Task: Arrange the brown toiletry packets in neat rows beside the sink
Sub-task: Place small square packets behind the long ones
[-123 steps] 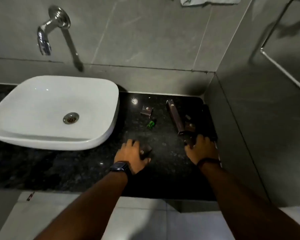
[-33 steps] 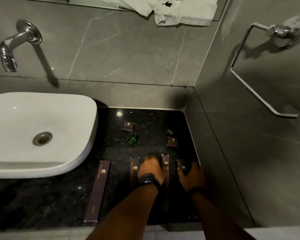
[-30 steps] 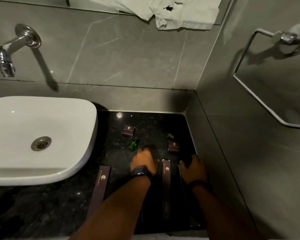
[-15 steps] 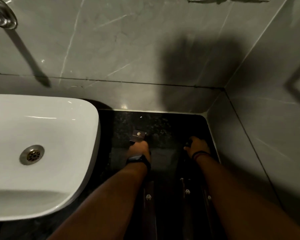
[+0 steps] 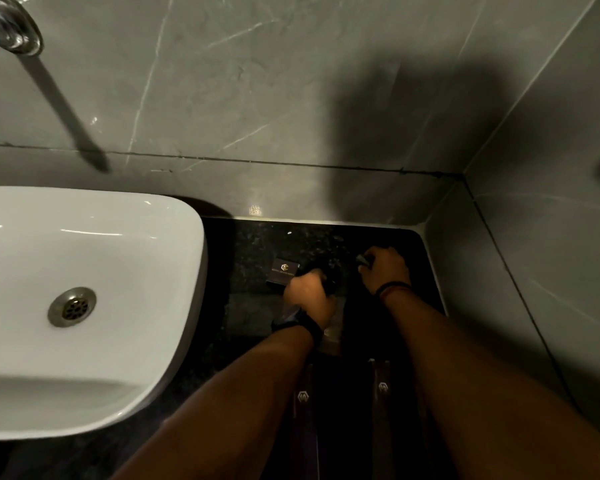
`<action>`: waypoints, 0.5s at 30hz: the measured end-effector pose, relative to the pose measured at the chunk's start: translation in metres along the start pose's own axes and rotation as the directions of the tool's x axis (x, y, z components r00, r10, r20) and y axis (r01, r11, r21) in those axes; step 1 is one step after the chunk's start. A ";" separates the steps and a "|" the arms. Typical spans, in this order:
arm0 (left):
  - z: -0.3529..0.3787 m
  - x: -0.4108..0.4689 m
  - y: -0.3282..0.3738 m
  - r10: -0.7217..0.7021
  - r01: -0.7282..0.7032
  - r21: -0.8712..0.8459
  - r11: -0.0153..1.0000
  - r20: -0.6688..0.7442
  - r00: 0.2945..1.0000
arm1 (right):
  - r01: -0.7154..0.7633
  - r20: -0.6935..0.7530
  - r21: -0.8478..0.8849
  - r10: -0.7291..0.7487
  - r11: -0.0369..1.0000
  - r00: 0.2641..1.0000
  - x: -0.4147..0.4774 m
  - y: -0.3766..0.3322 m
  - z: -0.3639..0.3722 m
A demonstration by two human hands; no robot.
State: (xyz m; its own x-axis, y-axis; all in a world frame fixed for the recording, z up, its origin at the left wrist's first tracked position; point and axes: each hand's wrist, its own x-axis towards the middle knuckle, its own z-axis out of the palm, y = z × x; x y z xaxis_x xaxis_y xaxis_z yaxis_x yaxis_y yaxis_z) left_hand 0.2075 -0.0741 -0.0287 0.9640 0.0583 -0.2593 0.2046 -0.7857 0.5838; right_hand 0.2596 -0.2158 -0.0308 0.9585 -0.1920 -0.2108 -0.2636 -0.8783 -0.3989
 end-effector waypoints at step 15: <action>0.050 -0.010 0.055 0.219 -0.240 0.059 0.969 0.240 0.946 | -0.039 0.214 -0.188 0.080 0.981 0.974 -0.042 0.074 -0.027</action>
State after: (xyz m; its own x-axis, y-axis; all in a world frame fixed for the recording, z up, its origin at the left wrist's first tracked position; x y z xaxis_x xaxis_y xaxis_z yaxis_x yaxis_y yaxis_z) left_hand 0.2009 -0.1485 -0.0321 0.9156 -0.2654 -0.3021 -0.0431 -0.8117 0.5825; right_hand 0.2024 -0.2846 -0.0280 0.8888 -0.1636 -0.4281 -0.2760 -0.9368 -0.2150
